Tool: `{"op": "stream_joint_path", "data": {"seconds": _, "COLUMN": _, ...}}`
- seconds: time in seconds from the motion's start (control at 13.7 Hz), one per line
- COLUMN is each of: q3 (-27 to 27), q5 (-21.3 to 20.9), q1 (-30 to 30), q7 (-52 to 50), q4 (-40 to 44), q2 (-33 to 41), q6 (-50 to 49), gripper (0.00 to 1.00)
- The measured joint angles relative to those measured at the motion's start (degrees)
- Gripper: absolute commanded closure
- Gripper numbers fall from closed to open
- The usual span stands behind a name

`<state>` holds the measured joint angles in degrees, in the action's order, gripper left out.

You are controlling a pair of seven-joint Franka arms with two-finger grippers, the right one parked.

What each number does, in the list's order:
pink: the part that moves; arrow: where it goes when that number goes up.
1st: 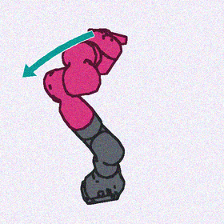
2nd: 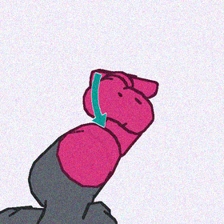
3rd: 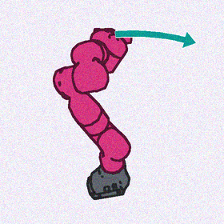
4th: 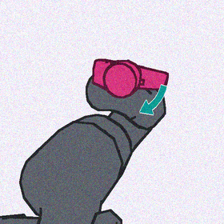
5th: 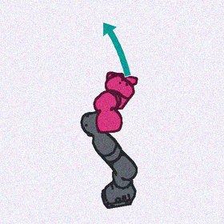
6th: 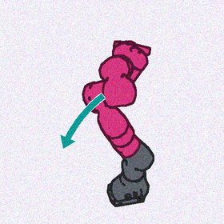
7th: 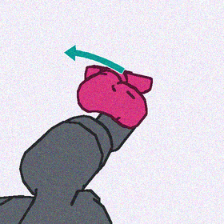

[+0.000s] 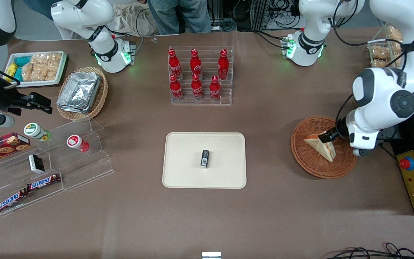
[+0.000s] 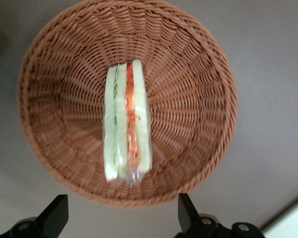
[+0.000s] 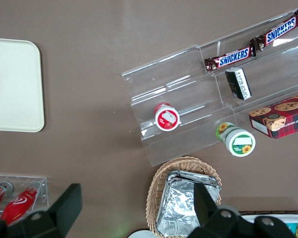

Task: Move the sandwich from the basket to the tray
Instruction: 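Lower the open left gripper over the sandwich and close on it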

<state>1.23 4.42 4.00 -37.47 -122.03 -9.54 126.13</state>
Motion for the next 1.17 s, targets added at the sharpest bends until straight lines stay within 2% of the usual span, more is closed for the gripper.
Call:
{"op": "stream_joint_path", "data": {"seconds": 0.22, "q3": 0.0, "q5": 0.0, "q1": 0.0, "q7": -3.2, "q4": -2.4, "q2": -2.5, "q6": 5.7, "gripper": 0.01}}
{"op": "stream_joint_path", "data": {"seconds": 0.59, "q3": 0.0, "q5": 0.0, "q1": 0.0, "q7": -6.4, "q4": -2.5, "q2": -6.3, "q6": 9.3, "gripper": 0.01}}
{"op": "stream_joint_path", "data": {"seconds": 0.66, "q3": 0.0, "q5": 0.0, "q1": 0.0, "q7": -6.6, "q4": -2.5, "q2": -6.8, "q6": 9.7, "gripper": 0.14}}
{"op": "stream_joint_path", "data": {"seconds": 0.8, "q3": 0.0, "q5": 0.0, "q1": 0.0, "q7": -6.7, "q4": -2.5, "q2": -7.7, "q6": 10.4, "gripper": 0.58}}
{"op": "stream_joint_path", "data": {"seconds": 0.95, "q3": 0.0, "q5": 0.0, "q1": 0.0, "q7": -6.7, "q4": -2.5, "q2": -8.2, "q6": 10.9, "gripper": 0.90}}
{"op": "stream_joint_path", "data": {"seconds": 1.02, "q3": 0.0, "q5": 0.0, "q1": 0.0, "q7": -6.7, "q4": -2.5, "q2": -8.2, "q6": 10.9, "gripper": 0.97}}
{"op": "stream_joint_path", "data": {"seconds": 1.17, "q3": 0.0, "q5": 0.0, "q1": 0.0, "q7": -6.7, "q4": -2.4, "q2": -8.0, "q6": 11.1, "gripper": 1.00}}
